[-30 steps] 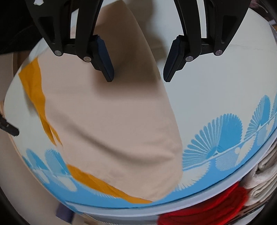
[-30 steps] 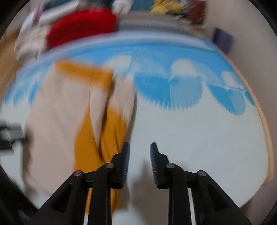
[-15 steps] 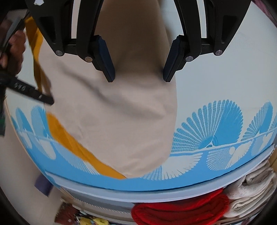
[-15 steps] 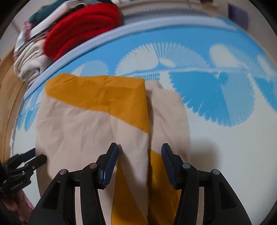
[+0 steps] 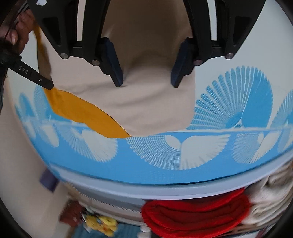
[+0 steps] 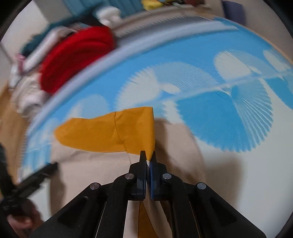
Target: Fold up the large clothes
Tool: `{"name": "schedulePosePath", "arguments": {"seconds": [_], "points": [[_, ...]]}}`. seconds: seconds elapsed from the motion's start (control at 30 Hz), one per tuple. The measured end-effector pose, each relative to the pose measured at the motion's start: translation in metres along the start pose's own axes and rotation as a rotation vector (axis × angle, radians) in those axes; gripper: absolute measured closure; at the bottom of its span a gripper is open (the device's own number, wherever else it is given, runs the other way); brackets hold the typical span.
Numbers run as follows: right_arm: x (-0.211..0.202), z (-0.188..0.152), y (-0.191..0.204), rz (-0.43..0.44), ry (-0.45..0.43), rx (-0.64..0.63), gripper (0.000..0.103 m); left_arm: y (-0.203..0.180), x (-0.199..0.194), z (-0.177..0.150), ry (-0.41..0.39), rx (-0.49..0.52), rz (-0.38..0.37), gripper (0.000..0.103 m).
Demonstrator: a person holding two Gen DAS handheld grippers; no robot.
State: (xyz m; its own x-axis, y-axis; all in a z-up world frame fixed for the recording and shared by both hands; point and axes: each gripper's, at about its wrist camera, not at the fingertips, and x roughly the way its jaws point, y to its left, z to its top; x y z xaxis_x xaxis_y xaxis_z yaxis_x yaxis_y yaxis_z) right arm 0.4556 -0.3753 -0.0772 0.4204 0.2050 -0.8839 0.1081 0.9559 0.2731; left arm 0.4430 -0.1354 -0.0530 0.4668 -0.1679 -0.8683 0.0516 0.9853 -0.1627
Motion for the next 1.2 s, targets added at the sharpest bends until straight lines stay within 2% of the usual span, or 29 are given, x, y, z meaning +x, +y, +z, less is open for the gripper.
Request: {"name": "schedulePosePath", "arguments": {"seconds": [0.17, 0.33, 0.37, 0.43, 0.53, 0.67, 0.77, 0.83, 0.9, 0.93, 1.03, 1.1, 1.2], "points": [[0.031, -0.006, 0.001, -0.096, 0.092, -0.022, 0.1, -0.006, 0.033, -0.005, 0.074, 0.076, 0.048, 0.052], [0.044, -0.007, 0.003, -0.133, 0.118, -0.043, 0.097, -0.012, 0.027, -0.007, 0.055, 0.122, 0.045, 0.049], [0.043, -0.007, 0.003, -0.135, 0.111, -0.053, 0.093, -0.012, 0.022, -0.007, 0.048, 0.126, 0.043, 0.048], [0.035, -0.003, 0.003, -0.139, 0.09, -0.065, 0.079, -0.011, 0.008, -0.005, 0.033, 0.111, 0.04, 0.046], [0.01, 0.0, 0.007, -0.168, 0.016, -0.089, 0.067, -0.005, -0.024, -0.002, -0.02, 0.067, 0.031, 0.042], [-0.036, 0.001, 0.019, -0.183, -0.117, -0.141, 0.06, 0.002, -0.069, -0.01, -0.088, 0.049, 0.023, 0.041], [-0.067, -0.008, 0.029, -0.16, -0.142, -0.183, 0.059, 0.008, -0.083, -0.022, -0.045, 0.062, 0.015, 0.041], [-0.084, -0.02, 0.04, -0.107, -0.119, -0.231, 0.058, 0.013, -0.093, -0.031, 0.009, 0.059, 0.036, 0.045], [-0.099, -0.036, 0.053, -0.079, -0.088, -0.319, 0.058, 0.018, -0.106, -0.043, 0.057, 0.045, 0.033, 0.057], [-0.104, -0.049, 0.059, -0.075, -0.068, -0.372, 0.058, 0.018, -0.114, -0.052, 0.083, 0.057, 0.023, 0.064], [-0.111, -0.087, 0.07, -0.058, 0.013, -0.49, 0.058, 0.006, -0.133, -0.08, 0.103, 0.128, 0.011, 0.07], [-0.102, -0.109, 0.07, -0.054, 0.107, -0.523, 0.058, -0.003, -0.137, -0.1, 0.124, 0.164, -0.025, 0.071], [-0.067, -0.142, 0.057, -0.135, 0.307, -0.564, 0.058, -0.015, -0.119, -0.131, 0.207, 0.206, -0.073, 0.073]]}}
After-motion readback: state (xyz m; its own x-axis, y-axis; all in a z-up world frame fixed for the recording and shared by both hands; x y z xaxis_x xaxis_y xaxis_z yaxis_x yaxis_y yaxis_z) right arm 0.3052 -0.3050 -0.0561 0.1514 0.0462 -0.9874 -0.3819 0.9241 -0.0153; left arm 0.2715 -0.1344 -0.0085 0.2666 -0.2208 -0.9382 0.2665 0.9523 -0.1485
